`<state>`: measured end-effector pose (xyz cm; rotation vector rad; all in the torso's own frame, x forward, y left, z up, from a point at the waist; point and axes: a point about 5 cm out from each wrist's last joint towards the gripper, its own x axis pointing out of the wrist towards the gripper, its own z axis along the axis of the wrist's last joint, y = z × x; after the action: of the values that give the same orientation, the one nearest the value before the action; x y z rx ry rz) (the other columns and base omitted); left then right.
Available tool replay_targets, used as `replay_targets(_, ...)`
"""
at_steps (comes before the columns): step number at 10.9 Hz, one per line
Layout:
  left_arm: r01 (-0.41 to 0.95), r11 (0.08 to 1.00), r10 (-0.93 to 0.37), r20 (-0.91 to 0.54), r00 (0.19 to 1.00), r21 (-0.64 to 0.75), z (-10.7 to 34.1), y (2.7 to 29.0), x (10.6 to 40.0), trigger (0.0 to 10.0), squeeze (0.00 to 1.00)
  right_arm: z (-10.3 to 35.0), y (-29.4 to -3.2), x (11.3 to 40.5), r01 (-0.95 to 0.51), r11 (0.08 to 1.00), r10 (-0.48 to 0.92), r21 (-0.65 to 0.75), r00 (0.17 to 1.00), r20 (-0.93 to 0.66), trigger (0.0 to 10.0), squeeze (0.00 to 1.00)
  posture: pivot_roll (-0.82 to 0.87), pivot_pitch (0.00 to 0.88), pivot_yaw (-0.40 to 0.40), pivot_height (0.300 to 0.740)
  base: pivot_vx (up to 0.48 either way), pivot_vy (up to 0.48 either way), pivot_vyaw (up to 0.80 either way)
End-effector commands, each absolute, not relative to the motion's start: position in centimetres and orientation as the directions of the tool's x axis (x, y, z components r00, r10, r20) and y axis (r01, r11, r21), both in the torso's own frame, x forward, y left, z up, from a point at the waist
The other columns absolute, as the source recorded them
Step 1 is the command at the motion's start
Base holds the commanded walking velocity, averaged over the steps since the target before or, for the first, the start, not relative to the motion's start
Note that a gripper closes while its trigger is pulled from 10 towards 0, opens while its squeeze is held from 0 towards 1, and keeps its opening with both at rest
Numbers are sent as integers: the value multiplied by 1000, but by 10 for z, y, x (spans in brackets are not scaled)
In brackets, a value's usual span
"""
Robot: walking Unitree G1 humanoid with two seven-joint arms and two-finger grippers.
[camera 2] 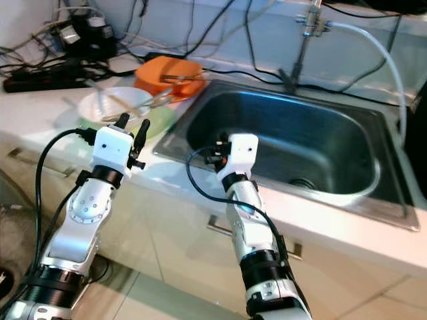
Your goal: Kitchen organization
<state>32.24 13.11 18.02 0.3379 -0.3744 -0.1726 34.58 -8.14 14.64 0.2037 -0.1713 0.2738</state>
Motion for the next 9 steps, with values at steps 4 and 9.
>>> replay_targets(4,119,936,-244,369,897,330,182,128,317,10000,0,182,-77,347,-316,938,257,142,910,326,10000,0,165,0,1,740,0,0,0)
replay_targets(9,80,945,-210,402,891,316,186,131,315,10000,0,176,-76,347,-319,940,272,123,915,299,10000,0,174,0,-13,740,399,0,0)
